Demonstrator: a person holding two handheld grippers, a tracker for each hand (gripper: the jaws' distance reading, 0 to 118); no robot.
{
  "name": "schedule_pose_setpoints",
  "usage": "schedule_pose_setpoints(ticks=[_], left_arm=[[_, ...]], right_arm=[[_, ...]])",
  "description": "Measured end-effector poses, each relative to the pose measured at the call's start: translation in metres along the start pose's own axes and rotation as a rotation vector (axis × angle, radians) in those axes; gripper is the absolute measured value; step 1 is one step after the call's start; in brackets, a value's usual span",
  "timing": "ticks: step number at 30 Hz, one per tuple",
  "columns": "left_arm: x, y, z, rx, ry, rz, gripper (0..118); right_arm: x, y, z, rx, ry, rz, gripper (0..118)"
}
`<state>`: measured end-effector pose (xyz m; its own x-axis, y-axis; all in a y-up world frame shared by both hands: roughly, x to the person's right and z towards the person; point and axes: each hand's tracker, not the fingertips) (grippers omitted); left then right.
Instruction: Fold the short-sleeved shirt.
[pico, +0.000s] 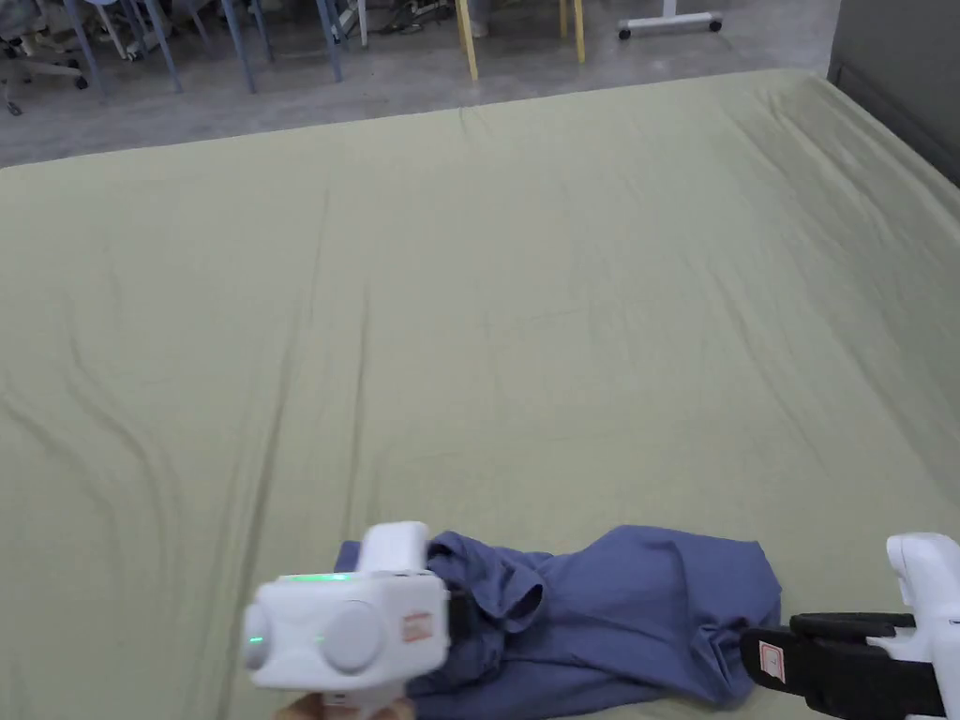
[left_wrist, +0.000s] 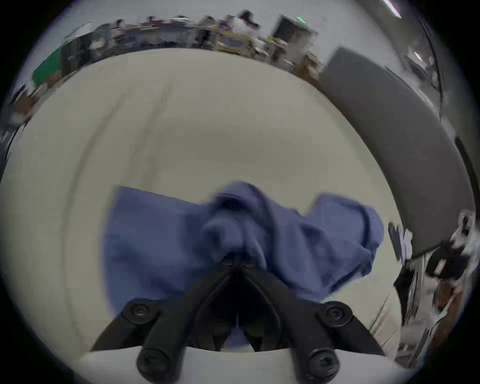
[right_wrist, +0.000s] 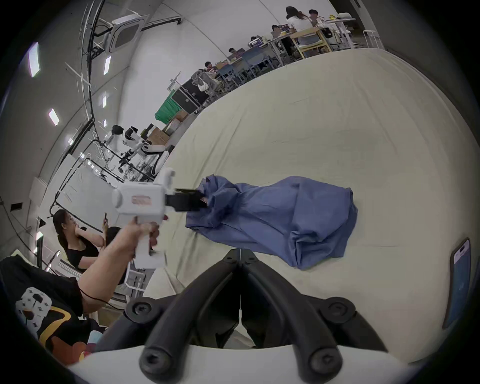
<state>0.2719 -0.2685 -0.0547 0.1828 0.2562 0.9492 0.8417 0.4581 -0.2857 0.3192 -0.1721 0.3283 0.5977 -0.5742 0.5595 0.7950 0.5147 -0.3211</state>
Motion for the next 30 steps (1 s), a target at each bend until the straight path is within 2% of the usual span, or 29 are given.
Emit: schedule_pose_setpoints(ticks=[2,5,7,9,10,13,14,16,17,18,19,20,21,22,25,30], left_arm=[[0.039,-0.003,-0.016,0.002,-0.022,-0.075,0],[0.091,-0.012,-0.032,-0.058,-0.147,-0.124,0],[0.115,-0.018,-0.046,-0.091,-0.170,-0.187,0],[0.118,-0.020,-0.047,-0.064,-0.102,-0.184,0],[0.107,-0.014,-0.041,-0.065,-0.134,-0.153,0],[0.063,-0.005,-0.002,-0.022,-0.430,0.112,0],[0.046,-0.004,0.017,0.029,-0.490,0.133,0],[0.006,-0.002,0.052,0.121,-0.521,0.155,0],[-0.016,0.000,0.068,0.160,-0.536,0.179,28],[-0.042,-0.001,0.079,0.184,-0.541,0.217,82],[-0.065,-0.002,0.084,0.193,-0.505,0.247,118],[-0.085,-0.005,0.082,0.162,-0.453,0.269,118],[-0.102,-0.012,0.082,0.262,-0.437,0.303,118],[-0.121,-0.014,0.074,0.204,-0.404,0.350,118],[-0.173,-0.021,0.054,0.155,-0.533,0.541,118],[-0.191,-0.042,-0.008,0.137,-0.670,0.683,118]], right_arm=[[0.002,-0.001,0.004,0.005,-0.007,-0.013,2],[0.004,-0.002,0.009,0.009,-0.018,-0.024,2],[0.004,-0.002,0.010,0.009,-0.025,-0.026,2],[0.002,-0.001,0.012,0.009,-0.029,-0.025,2],[0.002,-0.001,0.012,0.008,-0.030,-0.023,2],[-0.001,0.002,0.013,0.010,-0.019,-0.013,2],[-0.002,0.002,0.013,0.011,-0.008,-0.007,2],[-0.005,0.005,0.011,0.013,0.010,0.004,2],[-0.007,0.007,0.009,0.014,0.021,0.009,2],[-0.009,0.008,0.007,0.017,0.034,0.012,2],[-0.011,0.010,0.004,0.020,0.046,0.014,2],[-0.012,0.011,0.002,0.020,0.057,0.015,2],[-0.014,0.012,0.000,0.021,0.069,0.016,2],[-0.016,0.012,-0.002,0.019,0.078,0.019,2],[-0.021,0.011,-0.006,0.003,0.092,0.034,2],[-0.024,0.007,-0.002,-0.012,0.114,0.047,2]])
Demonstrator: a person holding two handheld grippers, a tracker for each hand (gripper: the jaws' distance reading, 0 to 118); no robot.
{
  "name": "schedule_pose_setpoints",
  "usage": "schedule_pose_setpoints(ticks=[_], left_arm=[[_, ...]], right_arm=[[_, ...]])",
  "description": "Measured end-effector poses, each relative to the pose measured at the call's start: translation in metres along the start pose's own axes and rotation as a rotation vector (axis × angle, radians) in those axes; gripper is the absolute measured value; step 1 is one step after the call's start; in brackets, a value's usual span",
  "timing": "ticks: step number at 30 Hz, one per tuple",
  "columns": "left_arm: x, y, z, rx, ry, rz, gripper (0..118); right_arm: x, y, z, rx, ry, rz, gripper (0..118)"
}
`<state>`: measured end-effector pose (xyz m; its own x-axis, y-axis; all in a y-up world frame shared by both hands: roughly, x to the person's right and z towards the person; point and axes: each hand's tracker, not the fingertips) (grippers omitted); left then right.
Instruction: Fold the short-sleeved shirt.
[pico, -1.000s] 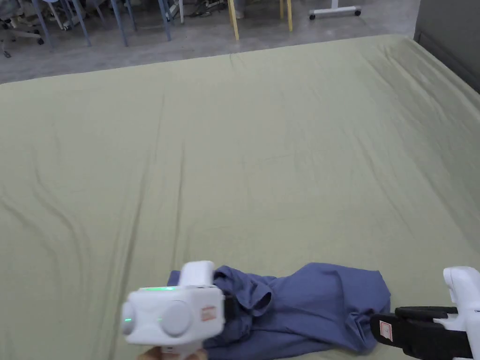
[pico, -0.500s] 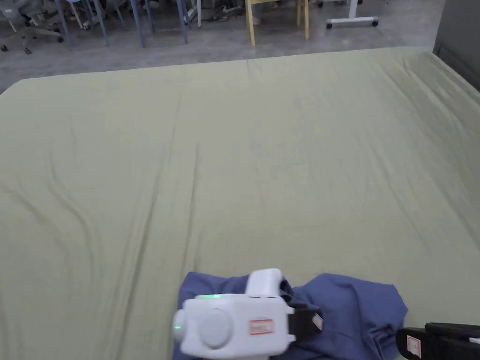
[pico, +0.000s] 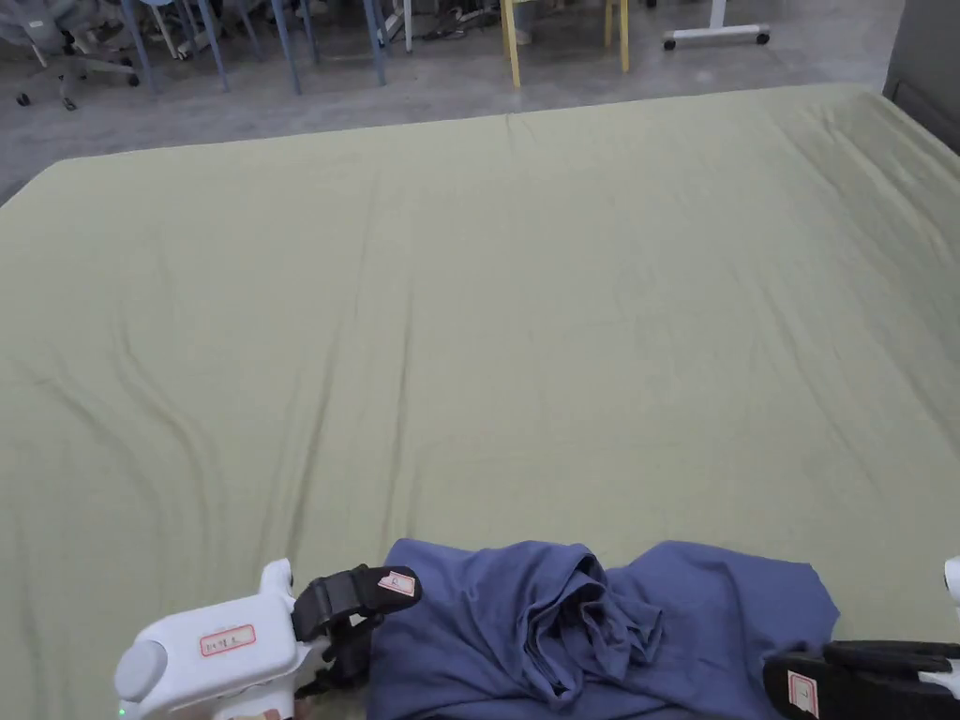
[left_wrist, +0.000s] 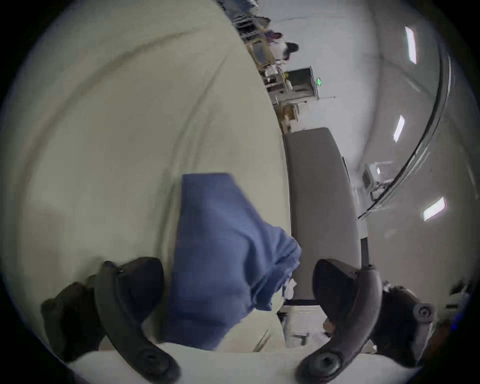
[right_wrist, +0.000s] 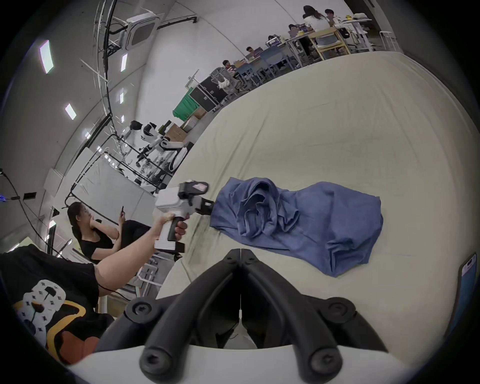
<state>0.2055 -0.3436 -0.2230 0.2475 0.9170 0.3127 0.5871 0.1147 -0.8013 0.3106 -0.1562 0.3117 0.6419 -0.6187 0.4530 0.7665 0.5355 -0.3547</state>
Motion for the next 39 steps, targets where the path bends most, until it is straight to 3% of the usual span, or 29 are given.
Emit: schedule_pose_setpoints(ticks=[1,2,4,6,7,8,12,14,22,28,33,36,39], left_arm=[[-0.005,-0.002,-0.008,-0.005,-0.020,0.027,112],[-0.001,-0.005,-0.015,0.008,-0.050,0.028,97],[-0.003,-0.013,-0.011,0.048,0.067,-0.044,74],[-0.011,-0.015,0.002,0.060,0.104,-0.030,23],[-0.013,-0.019,0.008,0.066,0.103,0.009,17],[-0.013,-0.022,0.013,0.083,0.033,0.027,16],[0.022,-0.026,0.041,0.094,0.126,-0.134,16],[0.033,-0.020,0.061,0.104,0.122,-0.128,16],[0.083,0.003,0.124,0.210,0.585,-0.221,16],[0.166,-0.046,0.060,0.209,0.747,-0.386,16],[0.193,-0.081,-0.040,0.071,0.669,-0.510,16],[0.190,-0.102,-0.099,-0.047,0.709,-0.575,16],[0.184,-0.119,-0.141,-0.120,0.681,-0.581,16]], right_arm=[[-0.001,0.000,0.001,0.000,0.001,-0.001,2],[-0.001,0.000,0.002,0.000,0.002,-0.003,2],[-0.001,-0.001,0.003,-0.001,0.000,-0.006,2],[-0.001,0.000,0.002,-0.005,-0.009,-0.008,2],[-0.001,0.001,0.000,-0.007,-0.012,-0.010,2],[0.000,0.002,-0.002,-0.011,-0.016,-0.011,2],[-0.003,0.005,-0.005,-0.015,-0.024,-0.008,2],[-0.005,0.005,-0.006,-0.015,-0.013,-0.003,2],[-0.011,0.000,-0.015,-0.047,-0.033,0.034,2],[-0.013,-0.002,-0.022,-0.086,-0.068,0.035,2],[-0.012,-0.003,-0.018,-0.090,-0.075,0.020,2],[-0.008,-0.007,-0.013,-0.090,-0.083,0.012,2],[-0.003,-0.011,-0.008,-0.091,-0.099,-0.004,2]])
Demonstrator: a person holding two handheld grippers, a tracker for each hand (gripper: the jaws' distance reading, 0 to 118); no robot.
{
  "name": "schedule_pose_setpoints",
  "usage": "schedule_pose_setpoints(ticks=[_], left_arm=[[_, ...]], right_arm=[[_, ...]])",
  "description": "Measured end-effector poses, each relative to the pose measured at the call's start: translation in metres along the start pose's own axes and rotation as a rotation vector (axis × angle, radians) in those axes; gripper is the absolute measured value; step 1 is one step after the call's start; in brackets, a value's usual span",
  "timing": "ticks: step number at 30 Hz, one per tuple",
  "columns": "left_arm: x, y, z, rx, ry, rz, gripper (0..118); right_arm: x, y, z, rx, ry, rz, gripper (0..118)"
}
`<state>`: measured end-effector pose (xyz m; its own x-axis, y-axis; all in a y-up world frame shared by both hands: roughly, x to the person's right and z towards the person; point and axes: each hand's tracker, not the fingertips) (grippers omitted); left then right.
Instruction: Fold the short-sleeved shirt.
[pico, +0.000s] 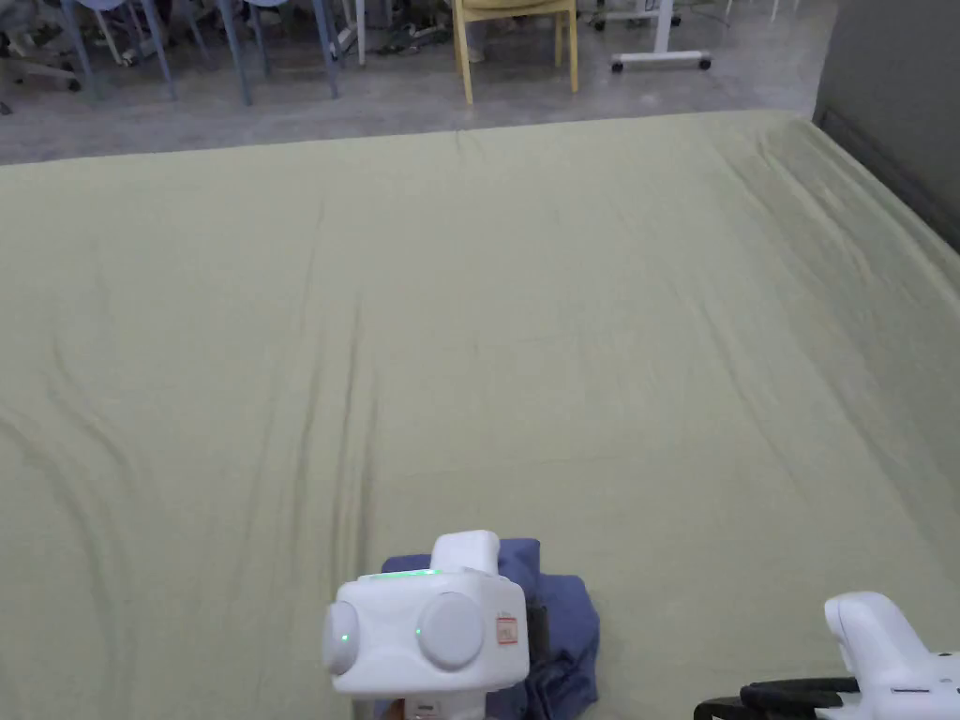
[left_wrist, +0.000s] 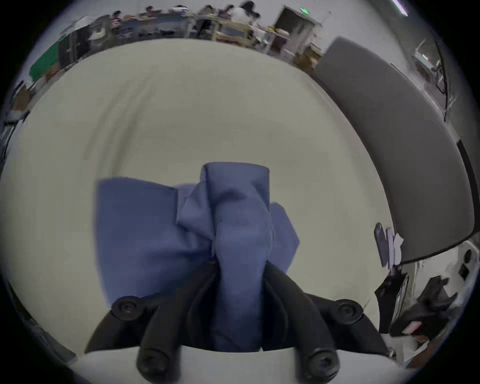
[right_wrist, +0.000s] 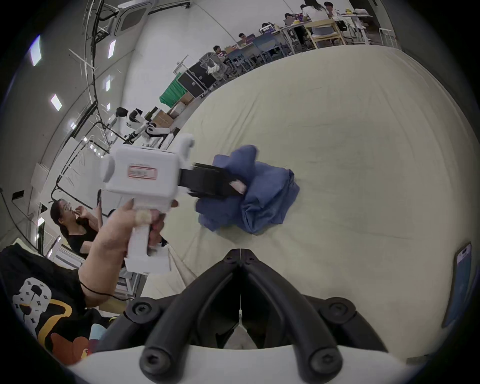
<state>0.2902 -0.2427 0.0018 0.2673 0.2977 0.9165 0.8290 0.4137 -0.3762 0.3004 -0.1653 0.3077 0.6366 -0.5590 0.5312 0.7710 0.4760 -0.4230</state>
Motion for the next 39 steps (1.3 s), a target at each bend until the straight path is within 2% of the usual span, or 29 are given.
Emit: schedule_pose_setpoints(ticks=[1,3,4,5,6,8,9,11,12,13,14,15,17,18,21,24,26,29,30,33,35,37,39], left_arm=[[0.006,-0.002,-0.010,-0.012,0.024,-0.001,16],[0.014,-0.004,-0.031,-0.008,0.113,-0.088,17],[0.013,-0.006,-0.035,-0.005,0.122,-0.094,20],[0.012,-0.008,-0.036,0.006,0.076,-0.080,36],[0.012,-0.008,-0.031,0.028,0.003,-0.044,59],[0.012,-0.006,-0.024,0.014,-0.175,0.018,111],[0.013,-0.008,-0.015,-0.014,-0.241,0.053,116],[0.006,-0.008,0.014,0.006,-0.280,0.089,113],[0.000,-0.007,0.031,0.072,-0.301,0.089,103],[-0.006,-0.009,0.047,0.123,-0.293,0.080,79],[-0.014,-0.009,0.063,0.186,-0.237,0.073,14],[-0.019,-0.007,0.072,0.220,-0.160,0.076,0],[-0.028,-0.007,0.077,0.234,0.041,0.058,0],[-0.031,-0.006,0.072,0.215,0.074,0.012,0],[-0.020,-0.006,0.041,0.129,0.033,-0.018,0],[0.017,-0.016,-0.007,0.022,0.091,-0.185,0],[0.040,-0.024,-0.035,-0.036,0.125,-0.243,0],[0.071,-0.027,-0.042,0.005,0.168,-0.307,0],[0.076,-0.025,-0.039,-0.002,0.128,-0.297,0],[0.084,-0.027,-0.018,-0.034,-0.159,-0.212,0],[0.085,-0.032,0.000,-0.033,-0.238,-0.222,0],[0.066,-0.035,0.023,-0.017,-0.316,-0.176,0],[0.030,-0.034,0.042,0.008,-0.400,-0.062,0]], right_arm=[[0.003,-0.002,0.001,0.000,-0.002,-0.010,2],[0.013,-0.007,0.001,-0.002,-0.003,-0.033,2],[0.015,-0.008,0.001,-0.002,-0.005,-0.043,2],[0.017,-0.009,0.001,-0.003,-0.003,-0.049,2],[0.017,-0.010,0.001,-0.003,-0.002,-0.052,2],[0.017,-0.010,0.001,-0.005,0.004,-0.050,2],[0.017,-0.010,0.000,-0.005,0.008,-0.047,2],[0.016,-0.009,0.000,0.000,0.012,-0.043,2],[0.016,-0.009,0.000,0.010,0.014,-0.042,2],[0.017,-0.008,0.001,0.024,0.015,-0.041,2],[0.018,-0.008,0.003,0.041,0.019,-0.042,2],[0.018,-0.008,0.004,0.057,0.021,-0.046,2],[0.022,-0.007,0.007,0.081,0.019,-0.064,2],[0.025,-0.007,0.007,0.086,0.016,-0.078,2],[0.029,-0.008,0.011,0.098,-0.004,-0.101,2],[0.031,-0.013,0.016,0.103,-0.032,-0.113,2],[0.033,-0.015,0.020,0.104,-0.047,-0.123,2],[0.035,-0.018,0.028,0.116,-0.091,-0.136,2],[0.037,-0.018,0.031,0.127,-0.108,-0.145,2],[0.040,-0.012,0.037,0.178,-0.138,-0.189,2],[0.044,-0.005,0.036,0.205,-0.153,-0.217,2],[0.046,0.006,0.027,0.204,-0.139,-0.219,2],[0.043,0.018,0.008,0.186,-0.078,-0.191,2]])
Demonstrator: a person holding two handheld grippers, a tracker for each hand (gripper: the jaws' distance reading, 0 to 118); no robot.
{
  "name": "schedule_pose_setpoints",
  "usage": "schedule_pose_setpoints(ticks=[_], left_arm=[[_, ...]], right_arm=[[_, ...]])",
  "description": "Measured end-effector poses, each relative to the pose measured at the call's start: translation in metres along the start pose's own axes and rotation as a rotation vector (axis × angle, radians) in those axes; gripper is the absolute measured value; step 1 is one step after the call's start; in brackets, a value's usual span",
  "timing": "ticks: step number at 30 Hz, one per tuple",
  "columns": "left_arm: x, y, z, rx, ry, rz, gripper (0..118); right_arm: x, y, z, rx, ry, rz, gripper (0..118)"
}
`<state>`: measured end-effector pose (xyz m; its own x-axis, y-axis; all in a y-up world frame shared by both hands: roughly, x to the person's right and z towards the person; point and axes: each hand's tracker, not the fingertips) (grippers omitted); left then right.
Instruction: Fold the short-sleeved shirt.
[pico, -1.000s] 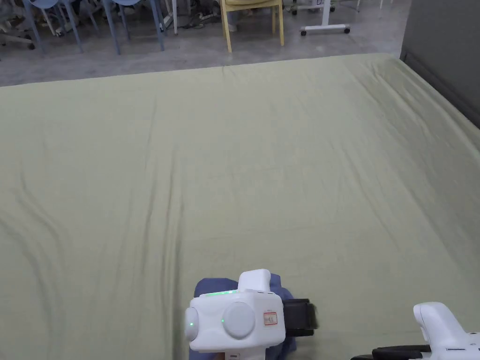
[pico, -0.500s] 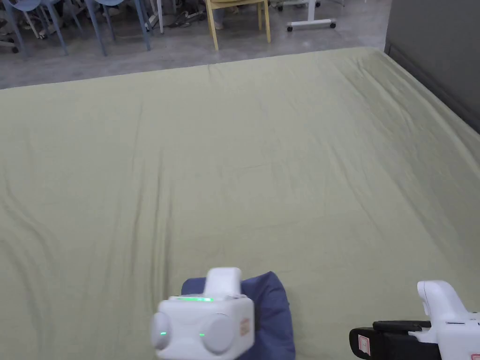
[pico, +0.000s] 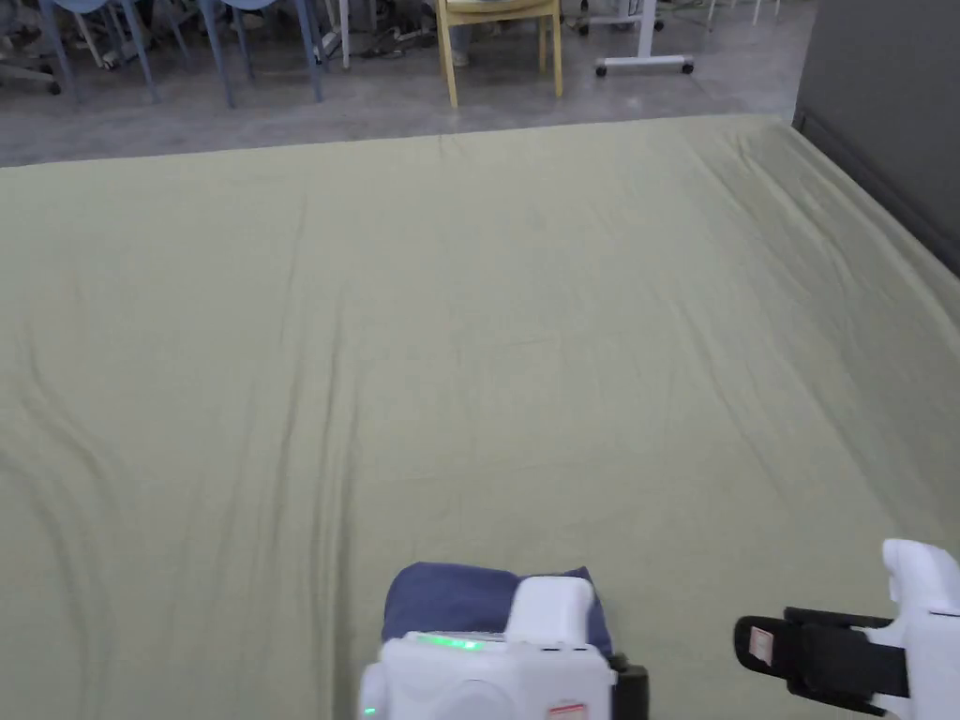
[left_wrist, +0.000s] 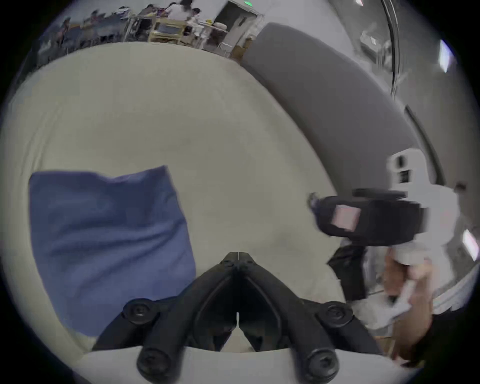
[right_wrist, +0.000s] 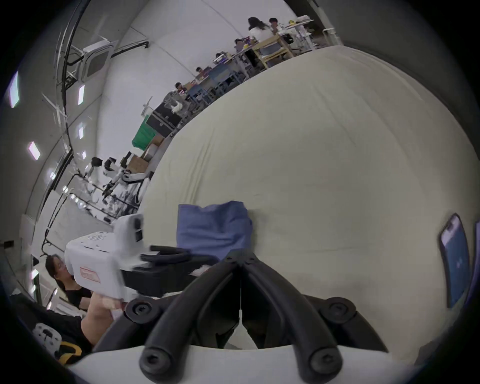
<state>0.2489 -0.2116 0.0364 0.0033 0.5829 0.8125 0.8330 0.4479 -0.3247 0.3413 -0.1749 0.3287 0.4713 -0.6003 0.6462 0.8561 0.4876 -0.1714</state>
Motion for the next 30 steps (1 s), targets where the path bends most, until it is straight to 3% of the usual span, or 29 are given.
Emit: schedule_pose_setpoints(ticks=[3,6,10,12,13,14,15,16,17,20,25,27,29,30], left_arm=[[-0.054,-0.001,0.050,0.083,-0.023,0.142,0],[-0.102,0.000,0.091,0.152,0.049,0.182,0],[-0.143,0.001,0.122,0.192,0.013,0.278,0],[-0.151,0.004,0.130,0.200,-0.004,0.267,0],[-0.149,0.005,0.130,0.200,-0.010,0.246,0],[-0.150,0.007,0.129,0.196,-0.010,0.219,4],[-0.151,0.010,0.126,0.190,-0.014,0.203,33],[-0.152,0.014,0.119,0.163,-0.005,0.191,88],[-0.151,0.013,0.109,0.123,-0.003,0.181,118],[-0.167,0.038,0.095,0.052,-0.074,0.196,118],[-0.163,0.019,0.016,-0.060,0.015,0.151,118],[-0.162,0.014,-0.004,-0.104,-0.008,0.172,87],[-0.167,0.013,-0.007,-0.102,0.089,0.181,69],[-0.167,0.017,-0.002,-0.102,0.079,0.249,67]], right_arm=[[-0.013,0.005,-0.046,-0.076,0.137,0.027,2],[-0.010,0.006,-0.102,-0.171,0.242,-0.004,2],[0.014,-0.002,-0.164,-0.286,0.211,-0.105,2],[0.034,-0.009,-0.183,-0.342,0.087,-0.145,2],[0.043,-0.013,-0.187,-0.357,0.080,-0.165,2],[0.051,-0.014,-0.185,-0.315,0.208,-0.236,2],[0.056,-0.013,-0.182,-0.301,0.247,-0.289,2],[0.057,-0.014,-0.176,-0.308,0.204,-0.277,3],[0.057,-0.015,-0.174,-0.303,0.202,-0.257,3],[0.052,-0.018,-0.173,-0.284,0.201,-0.210,2],[0.070,-0.033,-0.176,-0.228,0.279,-0.376,3],[0.074,-0.035,-0.175,-0.221,0.287,-0.368,3],[0.074,-0.036,-0.175,-0.217,0.270,-0.355,3],[0.075,-0.036,-0.175,-0.215,0.281,-0.357,3]])
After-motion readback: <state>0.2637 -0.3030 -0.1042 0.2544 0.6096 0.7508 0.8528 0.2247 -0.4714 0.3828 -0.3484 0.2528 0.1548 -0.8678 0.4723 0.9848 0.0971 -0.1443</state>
